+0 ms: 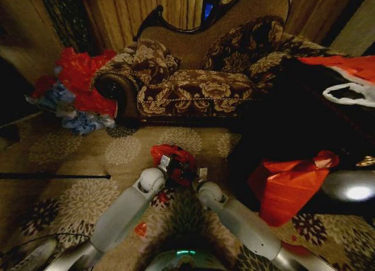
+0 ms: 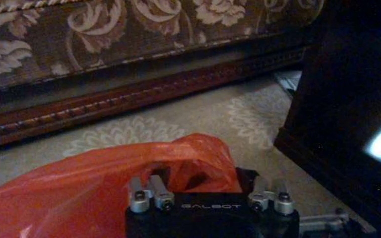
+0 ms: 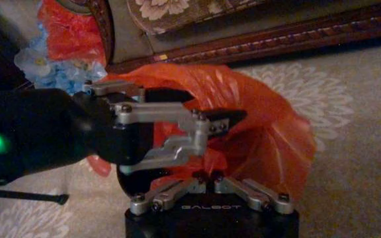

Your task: Place a garbage bag over the trash bin.

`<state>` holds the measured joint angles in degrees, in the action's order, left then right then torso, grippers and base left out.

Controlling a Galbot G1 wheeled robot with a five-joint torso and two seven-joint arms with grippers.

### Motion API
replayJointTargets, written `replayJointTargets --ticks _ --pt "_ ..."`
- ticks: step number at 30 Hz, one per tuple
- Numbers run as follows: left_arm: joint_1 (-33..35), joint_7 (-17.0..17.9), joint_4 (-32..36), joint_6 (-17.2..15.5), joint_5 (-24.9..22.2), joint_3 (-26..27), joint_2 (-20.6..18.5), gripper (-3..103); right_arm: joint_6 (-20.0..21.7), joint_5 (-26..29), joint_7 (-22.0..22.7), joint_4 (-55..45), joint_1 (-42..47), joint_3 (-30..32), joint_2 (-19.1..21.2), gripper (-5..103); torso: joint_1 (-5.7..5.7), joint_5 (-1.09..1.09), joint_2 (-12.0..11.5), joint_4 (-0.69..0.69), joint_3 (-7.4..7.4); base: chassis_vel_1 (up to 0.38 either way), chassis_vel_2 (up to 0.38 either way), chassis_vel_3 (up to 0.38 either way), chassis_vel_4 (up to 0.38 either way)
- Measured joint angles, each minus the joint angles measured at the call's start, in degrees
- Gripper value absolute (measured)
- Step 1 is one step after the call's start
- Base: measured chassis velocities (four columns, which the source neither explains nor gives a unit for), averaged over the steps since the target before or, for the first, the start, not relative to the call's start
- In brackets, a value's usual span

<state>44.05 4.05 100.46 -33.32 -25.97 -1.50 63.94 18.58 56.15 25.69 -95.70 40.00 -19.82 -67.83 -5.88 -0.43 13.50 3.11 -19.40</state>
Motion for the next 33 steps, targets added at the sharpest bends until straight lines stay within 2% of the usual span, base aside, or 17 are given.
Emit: replayJointTargets --ticks 1,3,4,6,7,9,12,13,14,16,17,22,26,29,33 --pt "0.0 0.0 0.0 0.0 0.0 0.0 0.0 71 0.0 0.0 0.0 0.0 0.0 0.0 0.0 0 0.0 0.0 0.0 0.0 0.0 0.0 0.0 0.0 0.0" --pt "-0.32 0.23 -0.62 0.26 -0.35 0.2 0.41 60 -0.03 -0.03 -0.04 0.13 -0.06 -0.23 -0.27 0 0.0 0.0 0.0 0.01 0.0 0.0 0.0 0.0 0.0" --pt "-0.32 0.23 -0.62 0.26 -0.35 0.2 0.41 60 -0.03 -0.03 -0.04 0.13 -0.06 -0.23 -0.27 0 0.0 0.0 0.0 0.01 0.0 0.0 0.0 0.0 0.0" --pt "-0.49 0.54 -0.96 0.45 -0.5 0.35 0.6 49 -0.04 -0.03 -0.04 0.13 -0.09 -0.35 -0.22 0 0.0 0.0 0.0 0.0 0.0 0.0 0.0 0.0 0.0" --pt "-0.49 0.54 -0.96 0.45 -0.5 0.35 0.6 49 -0.04 -0.03 -0.04 0.13 -0.09 -0.35 -0.22 0 0.0 0.0 0.0 0.0 0.0 0.0 0.0 0.0 0.0" --pt "-0.6 1.07 -0.88 0.71 -0.85 0.6 0.67 38 -0.04 -0.03 -0.03 0.11 -0.09 -0.37 -0.03 0 0.0 0.0 0.0 0.0 0.0 0.0 0.0 0.0 0.0" --pt "-0.79 1.66 -0.73 0.99 -1.31 0.76 0.72 32 -0.04 -0.03 -0.02 0.07 -0.04 -0.37 0.16 0 0.0 0.0 0.0 0.0 0.0 0.0 0.0 0.0 0.0" --pt "-1.86 2.75 -1.79 2.2 -2.22 0.94 1.07 22 -0.04 -0.07 -0.02 -0.11 0.18 -0.34 0.37 0 0.0 0.01 0.0 0.01 0.0 0.0 0.0 0.0 0.0" --pt "-2.42 3.28 -2.79 3.19 -2.5 0.94 1.35 16 -0.04 -0.14 -0.02 -0.19 0.3 -0.33 0.41 0 0.0 0.01 0.0 0.0 0.0 0.0 0.0 0.0 0.0" --pt "-3.39 3.94 -4.13 4.05 -2.78 0.95 1.92 16 -0.04 -0.23 -0.02 -0.33 0.48 -0.33 0.45 0 0.0 0.0 0.0 0.0 0.0 0.0 0.0 0.0 0.0" --pt "-4.44 4.63 -5.37 4.5 -3.17 0.96 2.56 6 -0.04 -0.41 -0.02 -0.49 0.66 -0.33 0.53 0 0.0 0.0 0.0 0.0 0.0 0.0 0.0 0.0 0.0" --pt "-8.43 7.3 -9.49 5.28 -4.8 0.95 4.91 1 -0.07 -1.34 -0.28 -1.37 1.69 -0.35 1.25 0 0.0 0.01 0.0 0.01 0.0 0.0 0.0 0.0 0.0" --pt "-10.22 9.65 -11.31 5.56 -6.75 0.8 6.03 0 -0.29 -2.23 -0.63 -1.84 2.55 -0.25 1.72 0 0.0 0.01 0.0 0.01 0.0 0.0 0.0 0.0 0.0" --pt "-12.13 12.9 -13.75 6.57 -8.93 0.78 7.23 0 -0.57 -3.45 -1.19 -2.53 3.8 0.38 2.61 0 0.0 0.01 0.0 0.01 0.0 0.0 0.0 0.0 0.0" --pt "-13.64 14.86 -16.18 7.64 -10.01 1.17 7.93 0 -0.73 -4.24 -1.72 -3.15 4.69 0.71 3.56 0 0.0 0.01 0.0 0.01 0.0 0.0 0.0 0.0 0.0"
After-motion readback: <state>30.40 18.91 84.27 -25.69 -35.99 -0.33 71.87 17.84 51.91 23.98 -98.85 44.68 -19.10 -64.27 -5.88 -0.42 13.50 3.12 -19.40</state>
